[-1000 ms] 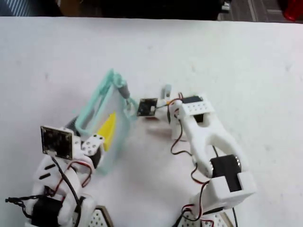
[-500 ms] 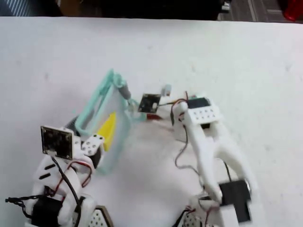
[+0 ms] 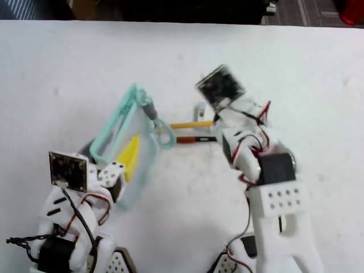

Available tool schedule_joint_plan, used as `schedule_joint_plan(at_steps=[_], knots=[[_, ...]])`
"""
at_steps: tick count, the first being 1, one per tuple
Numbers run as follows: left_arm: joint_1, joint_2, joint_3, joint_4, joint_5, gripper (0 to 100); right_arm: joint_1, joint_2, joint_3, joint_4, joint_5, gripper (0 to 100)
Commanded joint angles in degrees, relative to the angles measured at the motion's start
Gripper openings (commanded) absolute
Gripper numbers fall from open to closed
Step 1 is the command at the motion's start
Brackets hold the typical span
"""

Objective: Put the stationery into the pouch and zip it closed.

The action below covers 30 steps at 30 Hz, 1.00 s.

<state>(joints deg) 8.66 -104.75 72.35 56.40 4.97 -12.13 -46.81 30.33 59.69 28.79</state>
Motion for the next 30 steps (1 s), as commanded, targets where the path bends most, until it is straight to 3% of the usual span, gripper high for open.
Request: schedule_joint_plan(at_steps=[1,14,22,30], knots=[[0.75,0.31,-2.99,1.23,0.62,21,-3.38,-3.74,-8.62,-1.54,-7.65,1.7],[0.75,0.31,-2.99,1.23,0.62,21,-25.8,-6.02,-23.03,-1.98,-7.74,1.7],[4.09,0.31,-2.99,1.32,0.62,21,-33.19,-4.44,-23.82,-7.34,-8.7,1.6],[6.02,0.31,-2.9,2.29,0.53,21,-37.49,-0.04,-23.82,-9.54,-23.03,1.6]])
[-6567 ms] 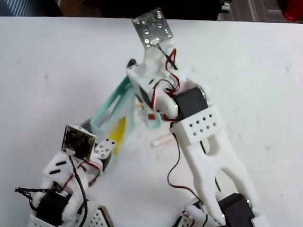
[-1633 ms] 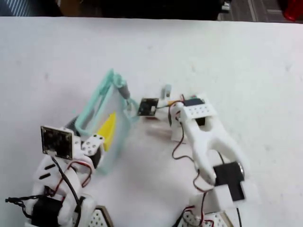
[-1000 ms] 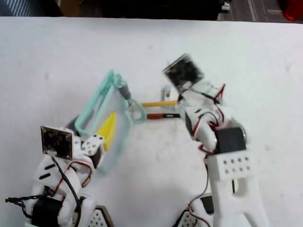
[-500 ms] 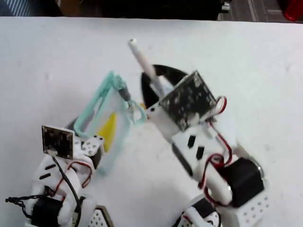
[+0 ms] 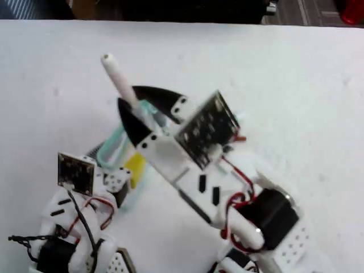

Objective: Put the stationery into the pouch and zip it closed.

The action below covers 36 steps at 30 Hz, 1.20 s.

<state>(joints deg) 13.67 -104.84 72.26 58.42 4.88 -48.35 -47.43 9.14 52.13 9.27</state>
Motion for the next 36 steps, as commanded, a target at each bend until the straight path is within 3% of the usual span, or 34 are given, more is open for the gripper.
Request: schedule_joint_plan(at_steps=[1,13,30,36], knots=[[1.1,0.4,-2.81,0.26,0.62,21,-1.36,0.84,-2.64,-2.24,-4.22,1.6],[1.01,0.4,-2.81,0.18,0.44,21,-5.14,5.76,-2.2,-6.99,-5.27,1.6],[0.84,0.4,-2.81,0.18,0.35,21,-0.92,-1.63,11.87,-6.99,-5.19,1.9],[0.84,0.4,-2.73,0.18,0.35,21,-1.01,-2.07,10.9,-3.74,-5.19,22.0]])
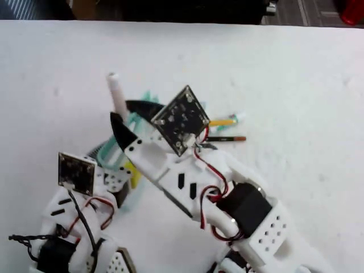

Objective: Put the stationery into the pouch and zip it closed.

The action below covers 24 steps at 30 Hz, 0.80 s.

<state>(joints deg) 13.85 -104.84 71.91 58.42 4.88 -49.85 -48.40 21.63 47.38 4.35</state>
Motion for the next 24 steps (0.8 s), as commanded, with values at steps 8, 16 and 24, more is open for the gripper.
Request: schedule_joint_plan(at_steps=[8,16,24], knots=[[0.66,0.4,1.23,-3.96,0.26,21,0.57,-1.36,-1.49,1.45,-0.26,19.8],[0.66,0.4,1.14,-3.87,0.26,21,0.75,-1.36,-1.49,1.45,-0.26,19.8],[0.66,0.4,0.97,-3.78,0.26,21,3.82,-1.45,-2.02,1.45,-0.18,19.8]])
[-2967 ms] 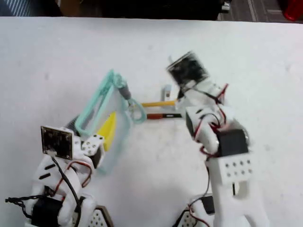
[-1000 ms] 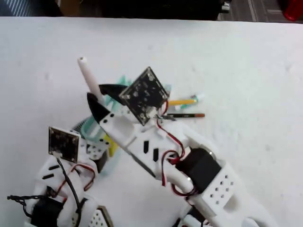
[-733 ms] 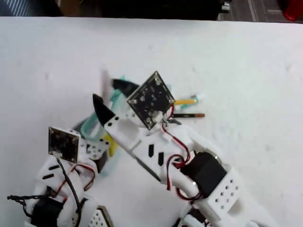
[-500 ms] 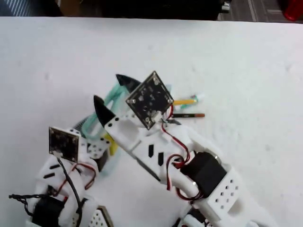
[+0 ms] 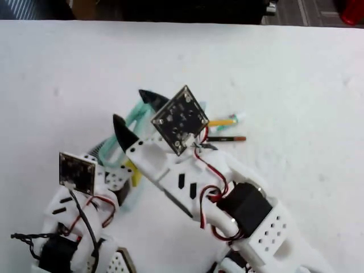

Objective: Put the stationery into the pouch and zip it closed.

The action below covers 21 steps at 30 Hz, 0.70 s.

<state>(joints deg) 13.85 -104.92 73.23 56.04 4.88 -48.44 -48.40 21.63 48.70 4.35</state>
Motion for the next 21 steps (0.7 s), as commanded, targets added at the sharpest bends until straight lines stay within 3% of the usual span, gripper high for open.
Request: schedule_joint_plan(at_steps=[1,21], knots=[[0.66,0.48,-0.35,-1.41,0.26,21,3.47,-1.45,-2.2,0.13,-0.18,19.8],[0.48,0.48,-0.35,-1.41,0.26,21,31.69,-0.84,-4.22,6.29,-0.26,19.7]])
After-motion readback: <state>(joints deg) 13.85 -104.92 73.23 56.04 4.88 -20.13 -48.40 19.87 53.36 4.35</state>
